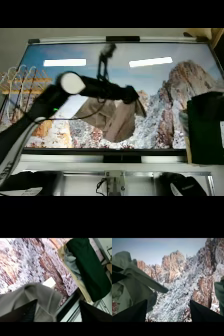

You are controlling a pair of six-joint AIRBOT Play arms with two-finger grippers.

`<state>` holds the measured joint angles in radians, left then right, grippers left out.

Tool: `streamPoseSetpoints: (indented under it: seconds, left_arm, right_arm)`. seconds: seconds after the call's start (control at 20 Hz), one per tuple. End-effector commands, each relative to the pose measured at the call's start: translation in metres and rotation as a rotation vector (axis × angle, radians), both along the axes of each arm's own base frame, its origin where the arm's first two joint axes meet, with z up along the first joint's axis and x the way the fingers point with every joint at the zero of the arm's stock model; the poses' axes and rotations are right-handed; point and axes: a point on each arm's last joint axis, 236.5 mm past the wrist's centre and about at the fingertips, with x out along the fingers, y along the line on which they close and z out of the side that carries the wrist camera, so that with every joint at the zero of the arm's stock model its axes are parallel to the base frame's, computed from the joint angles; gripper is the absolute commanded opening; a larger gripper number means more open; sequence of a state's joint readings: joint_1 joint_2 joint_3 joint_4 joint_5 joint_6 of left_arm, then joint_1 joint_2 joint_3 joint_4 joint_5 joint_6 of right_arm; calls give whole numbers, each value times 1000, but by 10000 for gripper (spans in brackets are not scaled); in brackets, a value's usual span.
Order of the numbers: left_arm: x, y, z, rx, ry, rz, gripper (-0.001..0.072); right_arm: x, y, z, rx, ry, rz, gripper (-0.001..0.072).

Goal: Fold the shirts.

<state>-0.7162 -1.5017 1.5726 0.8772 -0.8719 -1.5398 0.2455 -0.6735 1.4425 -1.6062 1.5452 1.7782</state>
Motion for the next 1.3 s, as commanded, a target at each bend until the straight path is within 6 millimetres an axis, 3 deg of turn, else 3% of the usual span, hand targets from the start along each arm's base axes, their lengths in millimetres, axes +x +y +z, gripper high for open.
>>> streamPoseSetpoints:
  seconds: [0.0,0.05,0.1,0.25,0.3,0.35,0.45,0.6,0.75,1.2,1.25]
  left_arm:
    - [-1,1,-64,85,173,-8,713]
    - [13,32,-66,137,190,5,711]
    - [28,77,-69,212,210,29,711]
    - [67,234,-85,463,276,212,704]
    - [71,276,-92,509,329,271,704]
    - [72,309,-102,519,390,328,705]
    - [74,342,-128,474,479,429,704]
    - [59,353,-184,481,609,455,704]
    - [50,346,-223,496,658,426,704]
    - [69,282,-253,389,642,418,702]
    - [70,275,-254,375,644,418,636]
  right_arm:
    - [10,2,-52,-55,220,-2,636]
    - [21,6,-69,-76,263,15,636]
    - [32,8,-91,-104,314,36,636]
    - [61,16,-165,-180,464,102,636]
    - [70,18,-185,-188,490,112,636]
    - [79,22,-204,-188,510,117,636]
    - [91,32,-232,-170,555,131,635]
    - [90,44,-257,-151,631,180,635]
    - [89,43,-258,-158,638,184,635]
    - [84,41,-259,-166,659,184,636]
    - [84,40,-259,-166,662,184,636]
